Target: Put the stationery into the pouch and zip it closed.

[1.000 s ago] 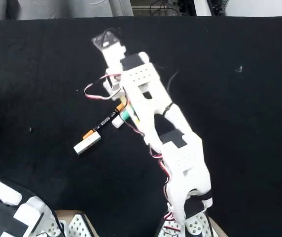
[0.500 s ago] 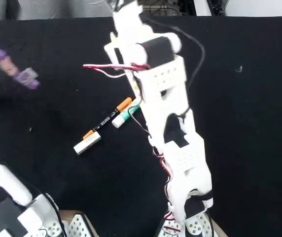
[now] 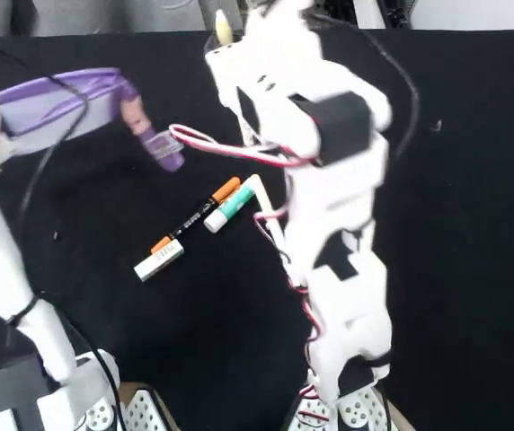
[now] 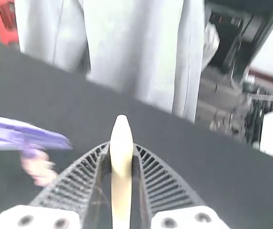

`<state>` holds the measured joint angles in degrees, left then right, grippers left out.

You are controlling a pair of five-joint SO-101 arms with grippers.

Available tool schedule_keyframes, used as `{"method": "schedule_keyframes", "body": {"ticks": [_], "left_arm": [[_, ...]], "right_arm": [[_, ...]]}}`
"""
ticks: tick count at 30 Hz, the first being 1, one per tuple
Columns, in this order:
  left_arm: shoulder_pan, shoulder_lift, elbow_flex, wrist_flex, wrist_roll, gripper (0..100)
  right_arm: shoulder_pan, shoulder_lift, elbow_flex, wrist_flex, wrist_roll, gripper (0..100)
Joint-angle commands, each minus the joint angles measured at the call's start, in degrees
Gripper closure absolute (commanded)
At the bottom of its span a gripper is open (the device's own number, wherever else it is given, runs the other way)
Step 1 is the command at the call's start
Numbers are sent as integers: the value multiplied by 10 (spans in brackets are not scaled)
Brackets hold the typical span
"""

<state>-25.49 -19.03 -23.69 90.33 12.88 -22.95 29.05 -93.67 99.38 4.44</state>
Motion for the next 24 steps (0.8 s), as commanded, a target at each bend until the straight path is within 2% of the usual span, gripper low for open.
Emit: {"method": "schedule_keyframes", "body": {"ticks": [1, 5, 9, 20, 24], "left_arm": [[84, -4, -17, 3, 52, 972], [147, -4, 15, 1, 80, 972], [182, -4, 38, -2, 104, 972], [208, -10, 83, -3, 105, 972], [204, -11, 117, -29, 104, 972]], "right_arm": [[7, -85, -22, 6, -11, 987], [8, -116, -22, 15, -11, 987], [9, -139, -22, 18, -38, 987], [5, -168, -14, 20, -44, 988], [5, -208, 32, 21, -44, 988]]}}
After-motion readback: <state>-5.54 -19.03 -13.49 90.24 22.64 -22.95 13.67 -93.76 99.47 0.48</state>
